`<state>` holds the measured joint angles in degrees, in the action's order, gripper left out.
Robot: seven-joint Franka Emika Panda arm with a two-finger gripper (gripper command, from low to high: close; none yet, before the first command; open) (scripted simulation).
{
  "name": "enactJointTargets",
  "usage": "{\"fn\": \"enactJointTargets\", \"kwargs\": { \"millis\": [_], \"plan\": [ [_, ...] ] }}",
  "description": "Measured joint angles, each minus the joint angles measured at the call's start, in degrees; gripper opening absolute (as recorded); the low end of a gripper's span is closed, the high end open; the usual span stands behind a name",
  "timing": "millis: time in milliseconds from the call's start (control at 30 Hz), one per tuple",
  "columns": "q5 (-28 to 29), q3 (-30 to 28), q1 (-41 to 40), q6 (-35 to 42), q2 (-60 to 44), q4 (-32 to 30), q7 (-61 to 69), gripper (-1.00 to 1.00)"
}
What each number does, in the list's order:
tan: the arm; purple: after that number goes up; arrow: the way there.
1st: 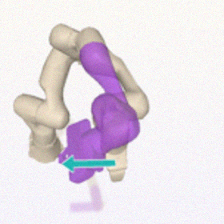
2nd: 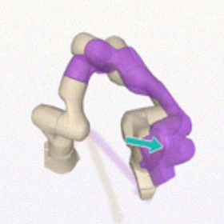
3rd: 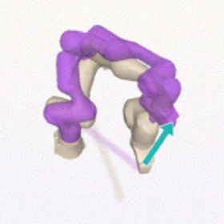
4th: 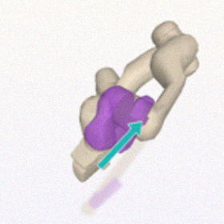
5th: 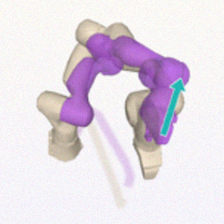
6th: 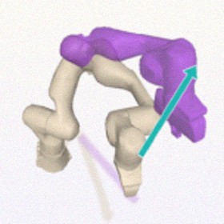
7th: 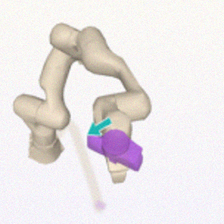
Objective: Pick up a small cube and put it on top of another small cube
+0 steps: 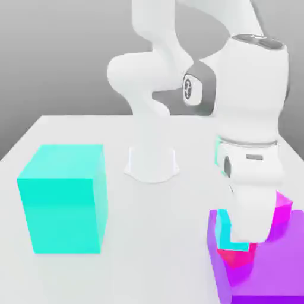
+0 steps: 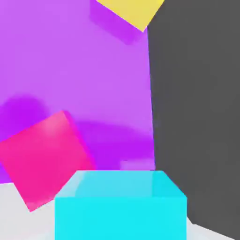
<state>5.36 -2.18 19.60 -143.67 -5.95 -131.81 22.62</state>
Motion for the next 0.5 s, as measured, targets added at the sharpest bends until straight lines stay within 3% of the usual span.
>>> {"fn": "enactJointTargets", "kwargs": {
  "millis": [333,433,467,500],
  "plan": [
    [-3.16,4.81,3.95,15.53,-8.58,20.28,4.85,-1.0],
    [-3.7,5.97,5.06,12.64,-12.67,19.51,5.29,-1.0],
    [-3.53,6.05,5.11,10.61,-14.27,18.91,5.2,1.0],
    [-3.54,6.05,5.11,10.61,-14.27,18.91,5.2,1.0]
  ]
}}
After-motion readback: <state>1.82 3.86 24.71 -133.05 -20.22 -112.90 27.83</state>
